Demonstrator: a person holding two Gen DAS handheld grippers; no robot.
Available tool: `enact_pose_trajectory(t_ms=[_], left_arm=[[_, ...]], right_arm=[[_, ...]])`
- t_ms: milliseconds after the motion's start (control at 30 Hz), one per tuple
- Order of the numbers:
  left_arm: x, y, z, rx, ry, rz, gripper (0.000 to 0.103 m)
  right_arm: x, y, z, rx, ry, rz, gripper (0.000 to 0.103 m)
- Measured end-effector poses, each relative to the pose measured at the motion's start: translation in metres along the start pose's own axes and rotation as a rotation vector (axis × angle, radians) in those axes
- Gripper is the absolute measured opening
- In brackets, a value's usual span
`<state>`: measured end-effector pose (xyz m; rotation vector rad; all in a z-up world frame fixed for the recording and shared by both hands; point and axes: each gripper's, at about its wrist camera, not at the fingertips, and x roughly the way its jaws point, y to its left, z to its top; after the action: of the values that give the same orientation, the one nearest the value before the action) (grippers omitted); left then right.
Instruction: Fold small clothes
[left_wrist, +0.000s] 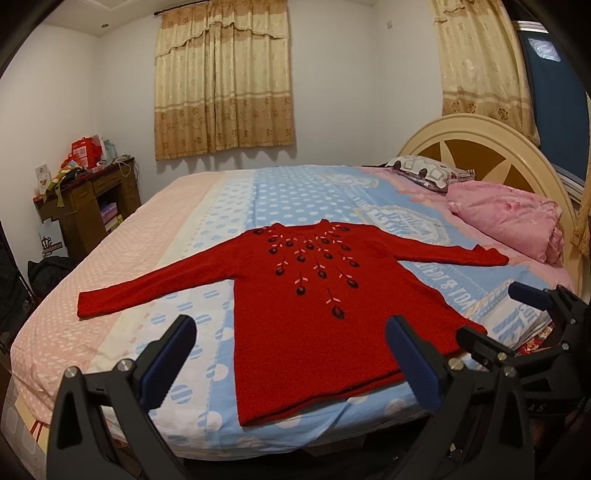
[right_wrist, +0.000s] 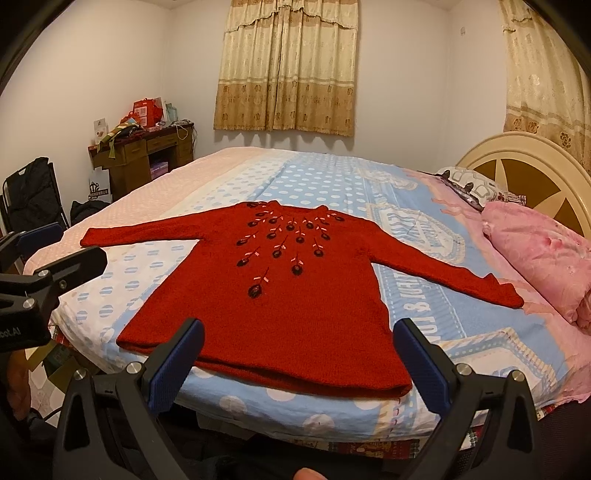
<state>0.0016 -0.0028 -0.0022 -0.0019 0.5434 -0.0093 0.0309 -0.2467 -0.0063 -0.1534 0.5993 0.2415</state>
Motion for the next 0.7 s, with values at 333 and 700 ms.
enact_pose_trajectory(t_ms=[333, 700], left_arm=[[0.0024, 0.0012, 0.0014, 0.001, 0.005, 0.005, 0.103], [0.0020, 0.0023, 0.0009, 0.000, 0.005, 0.004, 0.103]], right_arm=[[0.0004, 0.0007, -0.0008, -0.002, 0.005, -0.002, 0.102], [0.0038, 0.0022, -0.0024, -0.005, 0.017, 0.004, 0.102]])
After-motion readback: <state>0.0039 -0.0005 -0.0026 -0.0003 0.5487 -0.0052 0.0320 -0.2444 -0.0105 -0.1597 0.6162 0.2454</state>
